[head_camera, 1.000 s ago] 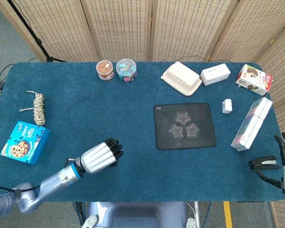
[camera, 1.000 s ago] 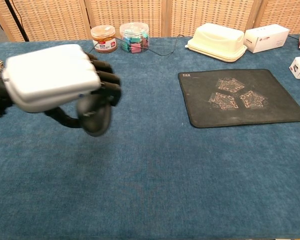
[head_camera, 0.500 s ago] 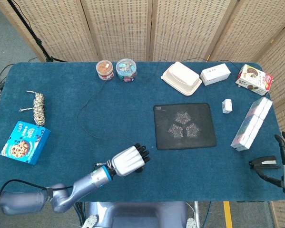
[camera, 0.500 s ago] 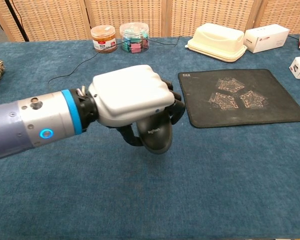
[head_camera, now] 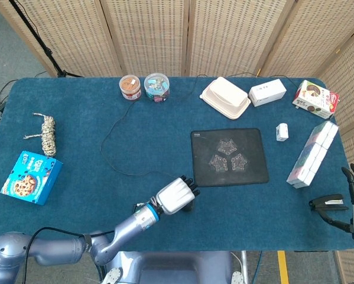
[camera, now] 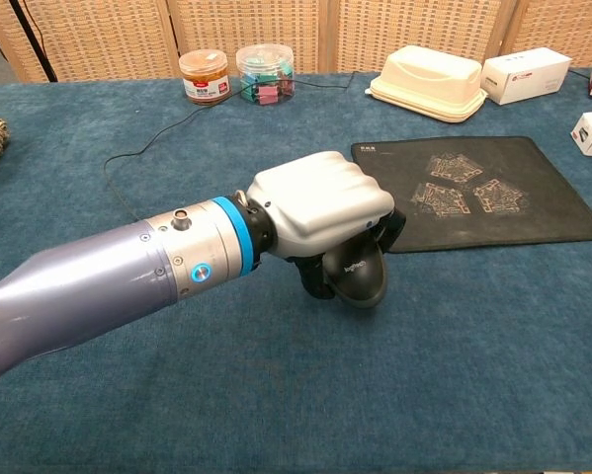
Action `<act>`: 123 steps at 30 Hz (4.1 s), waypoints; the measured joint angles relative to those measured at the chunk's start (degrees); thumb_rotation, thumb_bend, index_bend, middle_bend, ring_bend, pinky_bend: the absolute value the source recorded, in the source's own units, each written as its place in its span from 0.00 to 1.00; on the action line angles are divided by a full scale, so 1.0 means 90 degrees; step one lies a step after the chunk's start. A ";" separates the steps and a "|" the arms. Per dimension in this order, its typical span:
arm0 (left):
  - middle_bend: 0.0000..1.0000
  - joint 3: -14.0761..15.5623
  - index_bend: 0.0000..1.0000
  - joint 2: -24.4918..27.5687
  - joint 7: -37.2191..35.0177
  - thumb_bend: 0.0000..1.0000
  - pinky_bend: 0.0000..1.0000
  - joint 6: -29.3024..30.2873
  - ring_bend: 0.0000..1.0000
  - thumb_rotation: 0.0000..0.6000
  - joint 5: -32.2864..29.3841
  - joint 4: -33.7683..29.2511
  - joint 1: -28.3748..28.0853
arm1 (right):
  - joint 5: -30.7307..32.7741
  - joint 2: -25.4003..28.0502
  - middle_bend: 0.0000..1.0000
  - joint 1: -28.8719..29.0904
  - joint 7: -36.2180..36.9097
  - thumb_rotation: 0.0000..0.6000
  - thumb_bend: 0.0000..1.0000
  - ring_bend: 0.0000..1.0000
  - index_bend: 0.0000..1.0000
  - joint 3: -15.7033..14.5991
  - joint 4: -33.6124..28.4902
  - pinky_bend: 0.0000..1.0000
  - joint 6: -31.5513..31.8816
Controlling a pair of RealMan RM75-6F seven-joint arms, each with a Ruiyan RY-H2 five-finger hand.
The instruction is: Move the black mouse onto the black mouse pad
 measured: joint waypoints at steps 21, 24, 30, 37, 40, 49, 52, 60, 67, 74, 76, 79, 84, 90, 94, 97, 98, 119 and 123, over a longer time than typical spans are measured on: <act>0.00 -0.0032 0.00 0.0700 0.0010 0.13 0.00 0.0130 0.00 1.00 -0.1042 -0.1113 0.0096 | 0.0013 0.0026 0.00 -0.0010 -0.0010 1.00 0.00 0.00 0.00 -0.0023 -0.0008 0.00 -0.0017; 0.00 -0.0005 0.00 0.1282 -0.0047 0.13 0.00 0.0323 0.00 1.00 -0.1014 -0.1686 0.0252 | -0.0017 0.0006 0.00 -0.0001 -0.0081 1.00 0.00 0.00 0.00 -0.0039 -0.0016 0.00 -0.0023; 0.00 0.0111 0.00 0.2698 -0.0312 0.13 0.00 0.0906 0.00 1.00 -0.0843 -0.2699 0.0766 | -0.0094 -0.0107 0.00 0.0083 -0.0382 1.00 0.00 0.00 0.00 -0.0091 -0.0037 0.00 -0.0142; 0.00 0.0272 0.00 0.4172 -0.1470 0.10 0.00 0.1659 0.00 1.00 -0.0279 -0.3079 0.1449 | -0.0243 -0.0206 0.00 0.0434 -0.0979 1.00 0.00 0.00 0.00 -0.0094 -0.0270 0.00 -0.0562; 0.00 0.0369 0.00 0.4517 -0.2264 0.10 0.00 0.1995 0.00 1.00 0.0057 -0.3048 0.1732 | -0.0283 -0.0196 0.00 0.0648 -0.1201 1.00 0.00 0.00 0.00 -0.0052 -0.0464 0.00 -0.0818; 0.00 0.0894 0.00 0.5638 -0.4383 0.06 0.00 0.3581 0.00 1.00 0.0786 -0.2602 0.3085 | -0.0181 -0.0235 0.00 0.1357 -0.1801 1.00 0.00 0.00 0.00 0.0094 -0.1006 0.00 -0.1770; 0.00 0.1047 0.00 0.5825 -0.4421 0.06 0.00 0.4068 0.00 1.00 0.0625 -0.2602 0.3629 | -0.0119 -0.0353 0.00 0.1615 -0.2133 1.00 0.00 0.00 0.00 0.0135 -0.1182 0.00 -0.2039; 0.00 0.1249 0.00 0.6031 -0.5076 0.06 0.00 0.4994 0.00 1.00 0.0585 -0.2605 0.4412 | 0.0437 -0.1098 0.00 0.2295 -0.3149 1.00 0.00 0.00 0.00 0.0257 -0.1733 0.00 -0.2815; 0.00 0.1293 0.00 0.6194 -0.5834 0.06 0.00 0.5171 0.00 1.00 0.0759 -0.2351 0.4604 | 0.1319 -0.2152 0.00 0.2953 -0.4012 1.00 0.00 0.00 0.00 0.0382 -0.1887 0.00 -0.3277; 0.00 0.1218 0.00 0.6206 -0.5948 0.06 0.00 0.5066 0.00 1.00 0.0761 -0.2269 0.4599 | 0.2089 -0.3151 0.00 0.3434 -0.4793 1.00 0.00 0.00 0.00 0.0539 -0.1765 0.00 -0.3238; 0.00 0.1206 0.00 0.6200 -0.5942 0.06 0.00 0.5038 0.00 1.00 0.0756 -0.2269 0.4596 | 0.2314 -0.3489 0.00 0.3555 -0.5025 1.00 0.00 0.00 0.00 0.0575 -0.1642 0.00 -0.3136; 0.00 0.1181 0.00 0.6193 -0.5946 0.06 0.00 0.5004 0.00 1.00 0.0744 -0.2274 0.4595 | 0.2555 -0.3984 0.00 0.3727 -0.5304 1.00 0.00 0.00 0.00 0.0619 -0.1425 0.00 -0.2982; 0.00 0.1147 0.00 0.6182 -0.5950 0.06 0.00 0.4976 0.00 1.00 0.0722 -0.2269 0.4608 | 0.2746 -0.4771 0.00 0.4005 -0.5581 1.00 0.00 0.00 0.00 0.0723 -0.0846 0.00 -0.2736; 0.00 0.1114 0.00 0.6191 -0.6034 0.06 0.00 0.4939 0.00 1.00 0.0689 -0.2237 0.4623 | 0.2858 -0.5541 0.00 0.4277 -0.5775 1.00 0.00 0.00 0.00 0.0822 0.0100 0.00 -0.2484; 0.00 0.1088 0.00 0.6214 -0.6158 0.06 0.00 0.4928 0.00 1.00 0.0656 -0.2198 0.4644 | 0.2989 -0.5902 0.00 0.4411 -0.5808 1.00 0.00 0.00 0.00 0.0897 0.0753 0.00 -0.2425; 0.00 0.1071 0.00 0.6233 -0.6247 0.06 0.00 0.4913 0.00 1.00 0.0618 -0.2144 0.4660 | 0.3110 -0.6099 0.00 0.4487 -0.5787 1.00 0.00 0.00 0.00 0.0966 0.1141 0.00 -0.2427; 0.00 0.1063 0.00 0.6240 -0.6286 0.06 0.00 0.4898 0.00 1.00 0.0597 -0.2123 0.4663 | 0.3139 -0.6147 0.00 0.4503 -0.5766 1.00 0.00 0.00 0.00 0.0982 0.1234 0.00 -0.2433; 0.00 0.0975 0.00 0.6258 -0.6428 0.06 0.00 0.4799 0.00 1.00 0.0618 -0.2035 0.4700 | 0.3476 -0.6240 0.00 0.4520 -0.5879 1.00 0.00 0.00 0.00 0.1058 0.1728 0.04 -0.2186; 0.00 0.0955 0.00 0.6256 -0.6413 0.06 0.00 0.4771 0.00 1.00 0.0606 -0.2037 0.4698 | 0.3511 -0.6076 0.00 0.4483 -0.5992 1.00 0.00 0.00 0.00 0.1008 0.1647 0.05 -0.2126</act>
